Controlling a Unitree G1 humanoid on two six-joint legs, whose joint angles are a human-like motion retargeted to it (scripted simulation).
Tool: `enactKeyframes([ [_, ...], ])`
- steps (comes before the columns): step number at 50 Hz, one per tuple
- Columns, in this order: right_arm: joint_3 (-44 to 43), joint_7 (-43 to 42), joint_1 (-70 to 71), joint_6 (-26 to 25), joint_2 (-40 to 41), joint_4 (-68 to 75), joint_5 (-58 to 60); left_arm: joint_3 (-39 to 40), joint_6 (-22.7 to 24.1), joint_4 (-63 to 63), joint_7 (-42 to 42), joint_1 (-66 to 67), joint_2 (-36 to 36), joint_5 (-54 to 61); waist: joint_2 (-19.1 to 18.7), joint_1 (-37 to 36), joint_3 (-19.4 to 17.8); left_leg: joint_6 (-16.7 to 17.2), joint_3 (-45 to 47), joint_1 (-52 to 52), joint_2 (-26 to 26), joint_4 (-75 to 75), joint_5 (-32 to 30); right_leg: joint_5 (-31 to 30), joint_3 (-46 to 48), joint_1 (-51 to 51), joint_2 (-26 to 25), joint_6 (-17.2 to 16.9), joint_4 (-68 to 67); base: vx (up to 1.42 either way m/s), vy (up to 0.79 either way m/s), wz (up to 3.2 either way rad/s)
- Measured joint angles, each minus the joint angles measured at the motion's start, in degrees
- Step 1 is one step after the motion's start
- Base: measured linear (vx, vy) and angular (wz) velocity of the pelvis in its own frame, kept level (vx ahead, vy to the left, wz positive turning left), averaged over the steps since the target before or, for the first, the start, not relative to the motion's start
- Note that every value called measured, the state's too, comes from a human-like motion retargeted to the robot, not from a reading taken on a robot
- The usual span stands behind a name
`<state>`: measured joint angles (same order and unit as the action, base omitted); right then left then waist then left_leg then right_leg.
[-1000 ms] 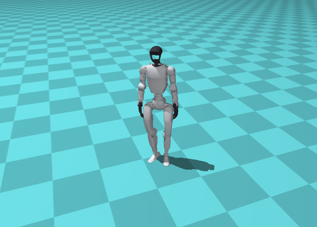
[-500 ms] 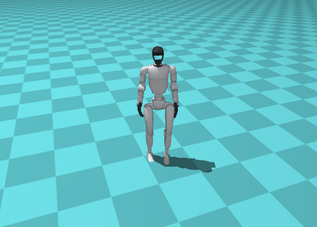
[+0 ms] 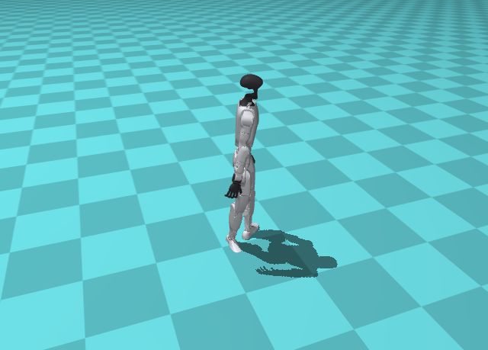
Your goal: Upper body actions
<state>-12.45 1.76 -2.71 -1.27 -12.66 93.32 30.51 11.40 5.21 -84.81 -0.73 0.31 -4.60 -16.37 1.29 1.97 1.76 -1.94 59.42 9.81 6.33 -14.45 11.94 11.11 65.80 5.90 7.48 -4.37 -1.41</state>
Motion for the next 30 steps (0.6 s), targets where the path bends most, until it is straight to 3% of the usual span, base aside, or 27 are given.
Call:
enactKeyframes([
  [3,0.03,-0.28,-0.89,0.34,1.16,-0.17,-0.13,0.14,-0.24,-0.21,0.28,-0.45,-0.55,-0.84,0.65,-0.01,1.08,-0.27,-1.56,-0.84,-0.64,-1.37,-0.66,0.2,11.03,2.81,-1.04,-2.5,1.05,0.3,0.14,3.13],
  [7,-0.2,1.01,-1.94,0.73,1.8,-1.05,1.29,-0.33,-0.19,-0.5,0.17,0.05,-0.4,-1.36,1.12,-4.77,1.78,0.94,-5.07,-3.66,-4.27,4.1,-5.14,0.53,17.62,5.76,-2.78,-5.02,0.93,0.37,0.17,2.12],
  [8,-0.25,1.32,-2.24,0.73,1.73,-1.41,2.0,-0.49,-0.09,-0.74,-0.06,0.76,-0.17,-1.12,1.73,-6.09,2.04,-0.85,-5.88,-3.67,-6.11,5.29,-5.39,0.27,18.76,6.58,-2.5,-5.38,0.8,0.46,0.14,1.6],
  [10,-0.39,1.64,-2.29,0.12,1.5,-2.32,3.23,-1.1,0.37,-1.5,0.32,2.18,-0.19,-0.12,1.84,-7.88,2.77,-1.61,-17.71,-1.21,-7.72,6.49,-6.26,-0.81,20.24,7.86,-2.76,-5.4,0.43,0.51,0.16,1.47],
  [13,0.93,1.14,-1.48,1.49,1.42,-4.83,2.6,-1.14,-0.09,-2.5,0.77,3.35,-1.12,0.79,1.02,-8.72,1.95,-2.32,-18.94,-1.69,-7.26,6.99,-6.72,-4.14,18.32,9.71,-3.01,-4.0,-1.97,0.34,0.09,1.22],
  [16,1.98,1.83,-0.63,3.09,1.22,-7.49,3.23,0.34,-0.64,-3.29,0.06,4.18,-1.75,0.17,-2.28,-6.86,2.3,-2.51,-20.69,-2.11,-4.1,7.18,-7.21,-9.84,17.21,10.82,-3.82,1.29,-7.32,0.31,0.09,1.38],
  [18,2.74,1.63,-0.42,3.43,1.21,-8.68,3.62,1.3,-1.03,-4.05,-0.03,4.89,-1.94,0.2,-5.22,-5.48,2.85,-2.38,-23.3,-1.7,-0.74,6.35,-7.32,-12.73,12.7,10.24,-3.26,5.39,-13.58,0.34,0.01,1.18],
  [20,3.41,1.16,-0.25,4.13,1.5,-9.48,3.17,1.61,-1.36,-4.56,0.48,5.06,-2.23,0.66,-6.09,-4.71,1.94,-2.48,-25.79,-2.11,0.27,5.76,-7.27,-12.37,0.6,6.41,-0.34,4.51,-22.15,0.28,-0.03,0.91],
  [23,4.42,1.98,0.55,4.51,2.11,-10.06,2.46,2.04,-2.21,-4.47,1.33,4.03,-3.09,0.0,-4.18,-4.8,0.17,-3.13,-26.83,-2.98,-1.48,6.89,-7.99,-8.11,-18.65,-2.24,0.17,1.47,-30.5,0.15,-0.11,0.53],
  [30,7.13,2.39,-0.51,4.71,3.03,-11.45,3.71,0.89,-3.49,-2.28,4.96,3.58,-3.07,-2.37,-1.82,-2.16,-0.91,-3.77,-31.94,-2.63,-3.45,7.53,-9.17,-1.91,-37.39,-12.8,-3.02,1.88,-26.56,0.11,-0.15,0.67],
])
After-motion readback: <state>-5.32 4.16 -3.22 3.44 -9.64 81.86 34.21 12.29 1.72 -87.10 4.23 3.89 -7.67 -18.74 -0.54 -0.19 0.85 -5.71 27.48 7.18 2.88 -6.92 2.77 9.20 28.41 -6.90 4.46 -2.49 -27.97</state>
